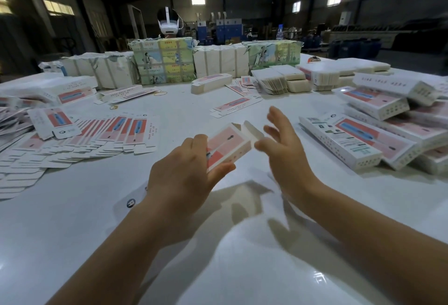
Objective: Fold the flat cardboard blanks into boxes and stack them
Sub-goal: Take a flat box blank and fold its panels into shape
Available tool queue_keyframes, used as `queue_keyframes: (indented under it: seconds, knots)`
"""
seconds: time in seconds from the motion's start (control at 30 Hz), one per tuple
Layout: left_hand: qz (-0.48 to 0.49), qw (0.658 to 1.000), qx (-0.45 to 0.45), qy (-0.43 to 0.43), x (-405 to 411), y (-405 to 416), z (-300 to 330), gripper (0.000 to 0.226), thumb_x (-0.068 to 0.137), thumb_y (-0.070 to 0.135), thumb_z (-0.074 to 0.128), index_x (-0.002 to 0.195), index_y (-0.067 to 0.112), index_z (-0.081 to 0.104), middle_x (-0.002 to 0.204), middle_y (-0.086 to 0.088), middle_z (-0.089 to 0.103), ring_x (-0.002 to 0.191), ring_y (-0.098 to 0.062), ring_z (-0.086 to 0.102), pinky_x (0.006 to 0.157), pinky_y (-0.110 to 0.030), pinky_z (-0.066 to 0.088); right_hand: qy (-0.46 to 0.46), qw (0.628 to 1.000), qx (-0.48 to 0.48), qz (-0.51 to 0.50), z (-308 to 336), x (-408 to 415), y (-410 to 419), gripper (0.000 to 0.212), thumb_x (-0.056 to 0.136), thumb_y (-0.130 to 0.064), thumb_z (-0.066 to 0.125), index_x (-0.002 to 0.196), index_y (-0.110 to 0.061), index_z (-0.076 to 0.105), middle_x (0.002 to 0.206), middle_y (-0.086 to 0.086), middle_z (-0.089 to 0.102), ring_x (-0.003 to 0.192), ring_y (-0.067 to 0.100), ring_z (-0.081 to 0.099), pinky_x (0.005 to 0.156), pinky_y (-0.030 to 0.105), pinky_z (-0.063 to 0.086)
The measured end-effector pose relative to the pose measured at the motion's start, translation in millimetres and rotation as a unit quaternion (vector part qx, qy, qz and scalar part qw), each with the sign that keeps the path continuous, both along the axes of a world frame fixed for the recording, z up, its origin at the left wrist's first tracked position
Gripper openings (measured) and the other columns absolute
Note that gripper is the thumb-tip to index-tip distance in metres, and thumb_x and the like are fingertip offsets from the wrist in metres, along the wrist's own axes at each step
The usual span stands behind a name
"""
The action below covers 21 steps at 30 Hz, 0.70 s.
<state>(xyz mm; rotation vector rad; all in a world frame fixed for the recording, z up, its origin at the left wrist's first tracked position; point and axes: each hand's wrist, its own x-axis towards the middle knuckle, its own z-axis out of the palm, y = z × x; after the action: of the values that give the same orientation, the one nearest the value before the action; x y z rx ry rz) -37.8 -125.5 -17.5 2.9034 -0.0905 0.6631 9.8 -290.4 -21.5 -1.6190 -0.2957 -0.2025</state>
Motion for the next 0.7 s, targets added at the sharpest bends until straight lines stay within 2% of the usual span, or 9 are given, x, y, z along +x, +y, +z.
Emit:
queue_keyframes:
  seconds: [0.03,0.1,0.13,0.17,0.23,0.3,0.43,0.53,0.7]
  knots:
    - [-0.001,1.0,0.004,0.001,-0.6,-0.3,0.6,0.076,0.07,0.075,0.021,0.126,0.025,0.037,0.117,0.005,0.053,0.087,-0.016,0.056,0.07,-0.033,0.054,0.091,0.991,0.096,0.024,2.6,3.2,-1.0,0.058,0.088,-0.01,0.051,0.142,-0.025,0.035,0.132,0.0,0.049,0.12,0.016,0.047,0.098,0.036,0.041]
    - [-0.005,1.0,0.018,0.002,-2.0,-3.4,0.2,0.078,0.069,0.075,0.019,0.127,0.025,0.037,0.118,0.004,0.053,0.09,-0.017,0.057,0.072,-0.035,0.054,0.249,0.927,0.256,0.114,4.6,7.0,-2.7,0.04,0.085,-0.013,0.055,0.125,-0.013,0.051,0.102,0.01,0.062,0.095,0.024,0.062,0.084,0.042,0.05]
    - [-0.009,1.0,0.029,0.001,-2.9,-5.9,-0.5,0.08,0.068,0.075,0.017,0.127,0.025,0.036,0.117,0.005,0.053,0.091,-0.017,0.057,0.073,-0.035,0.054,0.277,0.909,0.273,0.149,4.4,6.4,-2.7,0.033,0.082,-0.014,0.058,0.115,-0.009,0.057,0.093,0.013,0.065,0.085,0.025,0.066,0.078,0.041,0.055]
    - [-0.012,0.999,0.039,-0.001,-3.5,-8.1,-1.1,0.08,0.068,0.075,0.016,0.127,0.025,0.036,0.117,0.005,0.053,0.092,-0.017,0.057,0.073,-0.034,0.054,0.275,0.908,0.263,0.175,3.3,5.9,-2.4,0.027,0.08,-0.013,0.06,0.106,-0.008,0.061,0.09,0.014,0.066,0.08,0.025,0.067,0.073,0.039,0.058]
    - [-0.015,0.999,0.043,-0.001,-3.8,-10.4,-1.5,0.079,0.069,0.074,0.015,0.127,0.025,0.035,0.115,0.006,0.052,0.09,-0.016,0.055,0.073,-0.032,0.053,0.214,0.934,0.213,0.189,-0.5,5.8,-0.2,0.017,0.084,-0.005,0.057,0.099,-0.005,0.062,0.089,0.014,0.067,0.078,0.024,0.068,0.066,0.032,0.058]
    - [-0.018,0.999,0.031,0.002,-3.8,-10.7,-0.9,0.077,0.07,0.074,0.017,0.126,0.025,0.034,0.113,0.006,0.052,0.086,-0.015,0.054,0.073,-0.032,0.053,0.137,0.963,0.161,0.169,-4.5,6.9,0.5,0.015,0.085,0.002,0.054,0.097,-0.002,0.062,0.084,0.012,0.069,0.078,0.024,0.068,0.071,0.03,0.057]
    - [-0.013,0.998,0.057,0.009,-2.4,-11.5,-3.3,0.071,0.075,0.074,0.019,0.124,0.025,0.034,0.11,0.006,0.05,0.083,-0.014,0.049,0.068,-0.029,0.048,0.019,0.994,0.032,0.099,-9.7,4.1,1.4,0.016,0.085,-0.005,0.051,0.095,-0.002,0.063,0.085,0.016,0.065,0.085,0.037,0.063,0.083,0.047,0.055]
    - [-0.004,0.996,0.088,0.009,-1.8,-11.7,-5.9,0.073,0.075,0.073,0.015,0.127,0.024,0.032,0.111,0.005,0.05,0.084,-0.014,0.047,0.065,-0.026,0.041,-0.072,0.99,-0.094,0.076,-11.9,-2.0,3.4,0.02,0.086,-0.011,0.044,0.091,-0.003,0.061,0.085,0.018,0.063,0.086,0.041,0.057,0.082,0.057,0.049]
    - [0.011,0.993,0.118,0.007,-0.2,-11.8,-7.1,0.074,0.072,0.074,0.01,0.122,0.024,0.033,0.11,0.005,0.05,0.091,-0.015,0.052,0.066,-0.026,0.039,-0.12,0.974,-0.191,0.034,-18.5,-5.8,4.8,0.018,0.097,-0.014,0.039,0.096,-0.009,0.056,0.081,0.008,0.063,0.076,0.022,0.056,0.075,0.042,0.046]
